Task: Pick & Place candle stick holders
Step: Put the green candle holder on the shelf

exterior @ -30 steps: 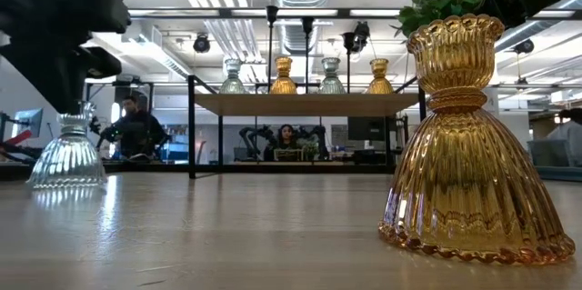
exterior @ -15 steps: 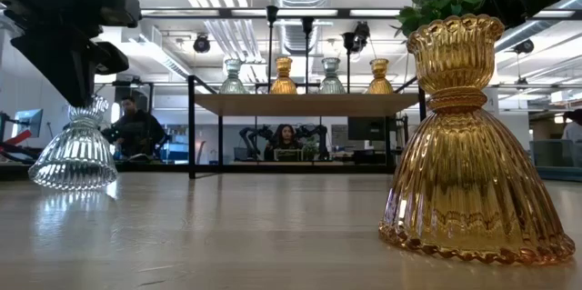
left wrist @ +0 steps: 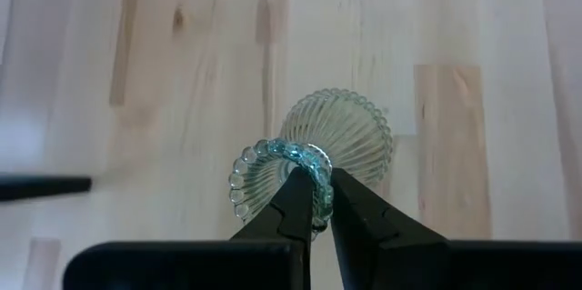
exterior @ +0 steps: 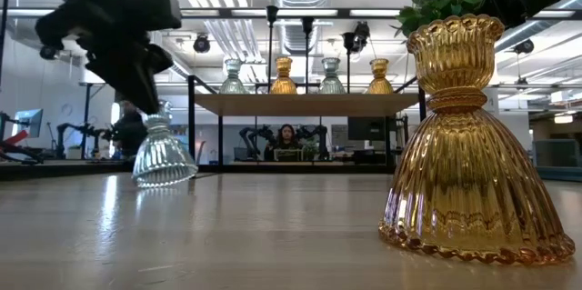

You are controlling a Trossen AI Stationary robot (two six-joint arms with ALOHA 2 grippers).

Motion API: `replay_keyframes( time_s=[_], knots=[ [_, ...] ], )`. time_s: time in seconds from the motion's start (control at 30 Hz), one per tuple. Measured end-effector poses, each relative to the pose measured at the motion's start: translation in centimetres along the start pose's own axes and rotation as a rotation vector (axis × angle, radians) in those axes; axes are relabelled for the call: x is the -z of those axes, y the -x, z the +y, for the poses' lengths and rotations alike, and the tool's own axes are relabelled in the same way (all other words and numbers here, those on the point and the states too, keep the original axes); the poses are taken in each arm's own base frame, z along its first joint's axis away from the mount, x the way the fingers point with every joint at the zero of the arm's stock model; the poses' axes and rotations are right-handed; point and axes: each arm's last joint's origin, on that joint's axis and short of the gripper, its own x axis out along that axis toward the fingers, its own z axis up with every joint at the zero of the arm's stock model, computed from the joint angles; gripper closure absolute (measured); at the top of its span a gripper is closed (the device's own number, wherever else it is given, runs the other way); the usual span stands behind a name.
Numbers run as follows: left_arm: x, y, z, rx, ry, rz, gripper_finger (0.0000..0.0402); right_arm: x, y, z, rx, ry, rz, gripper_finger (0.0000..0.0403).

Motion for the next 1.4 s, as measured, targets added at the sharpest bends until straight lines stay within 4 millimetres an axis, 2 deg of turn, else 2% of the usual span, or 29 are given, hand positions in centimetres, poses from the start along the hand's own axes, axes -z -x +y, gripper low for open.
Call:
replay_keyframes(
  time_s=[0.3,0.67,1.07,1.4],
  knots=[
    [-3.7,-0.6,0.4,-0.026,-0.151,-0.007,0.0375,0.0,0.0,0.0,0.0,0.0,0.0,0.0351],
    [-6.8,-0.9,1.2,-0.047,-0.299,-0.023,0.0366,0.0,0.0,0.0,0.0,0.0,0.001,0.0351],
    [-7.6,-0.3,1.9,-0.091,-0.353,-0.049,0.0359,0.0,0.0,0.0,0.0,0.0,0.0,0.0351],
    [-8.4,0.5,2.0,-0.105,-0.34,-0.11,0.0291,0.0,0.0,0.0,0.0,0.0,0.0,0.0351]
  ],
)
